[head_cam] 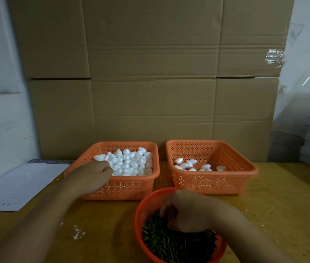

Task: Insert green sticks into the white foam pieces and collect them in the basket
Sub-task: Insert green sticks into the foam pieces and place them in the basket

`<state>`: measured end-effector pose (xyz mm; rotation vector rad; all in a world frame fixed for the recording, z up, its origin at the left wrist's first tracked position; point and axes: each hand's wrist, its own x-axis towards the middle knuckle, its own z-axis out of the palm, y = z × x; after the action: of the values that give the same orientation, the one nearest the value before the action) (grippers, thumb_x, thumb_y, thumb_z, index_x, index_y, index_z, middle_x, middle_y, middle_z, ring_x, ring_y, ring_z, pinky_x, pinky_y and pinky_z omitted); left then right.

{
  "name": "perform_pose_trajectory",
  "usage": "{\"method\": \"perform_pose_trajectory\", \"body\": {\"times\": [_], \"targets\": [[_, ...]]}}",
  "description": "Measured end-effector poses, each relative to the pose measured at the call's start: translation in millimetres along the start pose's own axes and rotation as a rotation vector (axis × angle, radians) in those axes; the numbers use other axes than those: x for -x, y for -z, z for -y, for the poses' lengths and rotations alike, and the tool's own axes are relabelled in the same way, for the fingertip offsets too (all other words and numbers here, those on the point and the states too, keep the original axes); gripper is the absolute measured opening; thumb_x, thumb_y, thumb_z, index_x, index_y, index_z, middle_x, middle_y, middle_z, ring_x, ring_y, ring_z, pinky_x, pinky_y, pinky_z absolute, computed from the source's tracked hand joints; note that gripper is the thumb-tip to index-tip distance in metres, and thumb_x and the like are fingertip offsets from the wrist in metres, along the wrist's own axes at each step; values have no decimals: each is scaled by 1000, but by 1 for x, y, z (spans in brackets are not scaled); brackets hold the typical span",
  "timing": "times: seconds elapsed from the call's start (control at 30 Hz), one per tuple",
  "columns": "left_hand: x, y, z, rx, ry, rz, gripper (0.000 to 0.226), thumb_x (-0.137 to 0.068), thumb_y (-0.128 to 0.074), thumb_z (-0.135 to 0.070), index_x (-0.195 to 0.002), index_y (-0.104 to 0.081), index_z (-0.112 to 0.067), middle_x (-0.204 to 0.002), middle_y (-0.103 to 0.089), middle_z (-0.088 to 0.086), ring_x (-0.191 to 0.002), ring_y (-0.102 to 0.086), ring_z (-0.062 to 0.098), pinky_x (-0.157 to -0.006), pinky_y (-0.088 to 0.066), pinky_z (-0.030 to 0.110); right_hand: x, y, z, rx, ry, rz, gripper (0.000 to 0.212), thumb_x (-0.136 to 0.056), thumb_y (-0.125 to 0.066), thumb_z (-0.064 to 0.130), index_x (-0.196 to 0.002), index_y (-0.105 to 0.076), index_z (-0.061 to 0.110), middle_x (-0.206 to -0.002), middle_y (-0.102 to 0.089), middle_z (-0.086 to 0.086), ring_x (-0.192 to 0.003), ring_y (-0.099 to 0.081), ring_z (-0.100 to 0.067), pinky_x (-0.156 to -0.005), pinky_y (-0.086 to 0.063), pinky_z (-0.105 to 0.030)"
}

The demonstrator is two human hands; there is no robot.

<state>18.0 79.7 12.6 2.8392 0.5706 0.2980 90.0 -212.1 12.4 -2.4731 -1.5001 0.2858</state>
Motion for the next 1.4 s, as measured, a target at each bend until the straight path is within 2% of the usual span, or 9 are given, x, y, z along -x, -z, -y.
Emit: {"method": "perform_pose_trajectory", "body": {"times": [0.07,0.17,0.33,0.47,0.73,0.97,1.23,1.33,1.4], "targets": [[-1,-1,1,50,0,-21,33,-103,-32,-36,-94,-63,-28,-90,-58,-10,-86,-54,3,-69,-42,28,0,0,0,-4,0,23,29,-87,-65,18,-114,-72,28,-115,-70,9,-98,-60,-3,-73,-40,-7],[-2,-1,3,92,2,-47,34,-102,-35,-35,-89,-65,-27,-89,-61,-13,-83,-57,4,-67,-42,30,0,0,1,-17,2,45,24,-88,-63,14,-106,-75,25,-109,-73,8,-86,-56,2,-65,-38,-3],[-1,0,5,135,-8,-63,30,-101,-37,-31,-98,-66,-23,-97,-67,-6,-90,-63,15,-81,-51,42,-1,0,-1,-19,-24,48,26,-89,-61,10,-106,-73,26,-93,-64,15,-78,-51,4,-60,-34,-3],[-3,-2,8,168,-33,-125,21,-101,-45,-27,-111,-60,-37,-91,-59,-12,-76,-57,3,-60,-37,27,0,2,-2,3,-51,57,29,-89,-63,14,-114,-71,27,-110,-69,8,-93,-59,-3,-61,-35,-2],[-3,-2,5,288,-155,-289,14,-95,-64,-29,-96,-60,-42,-91,-61,-20,-84,-57,-2,-66,-40,22,2,3,1,1,-92,39,38,-84,-54,1,-105,-74,25,-108,-72,3,-100,-65,-13,-76,-49,-18],[-5,-2,3,341,-217,-413,18,-93,-67,-23,-106,-70,-36,-102,-57,-25,-94,-54,-9,-74,-37,11,6,6,3,-22,-71,59,42,-81,-50,-1,-107,-73,23,-109,-71,1,-102,-66,-16,-82,-54,-25],[1,4,-7,469,-225,-461,19,-94,-66,-30,-92,-65,-48,-94,-67,-27,-92,-57,-13,-69,-42,16,-2,3,5,-108,-34,-272,39,-82,-60,0,-110,-71,26,-99,-72,7,-88,-65,-3,-76,-53,-15],[5,11,-18,640,-227,-449,15,-93,-68,-31,-96,-67,-45,-94,-69,-30,-86,-65,-5,-68,-47,18,-4,0,5,-118,-12,-290,42,-81,-57,-2,-108,-71,26,-96,-70,8,-86,-65,-3,-75,-54,-17],[8,17,-27,839,-225,-382,12,-93,-68,-30,-102,-68,-37,-96,-74,-19,-79,-71,4,-65,-51,21,-4,-1,5,-120,-14,-281,43,-81,-55,-4,-108,-70,27,-98,-70,8,-89,-65,-5,-78,-55,-22]]}}
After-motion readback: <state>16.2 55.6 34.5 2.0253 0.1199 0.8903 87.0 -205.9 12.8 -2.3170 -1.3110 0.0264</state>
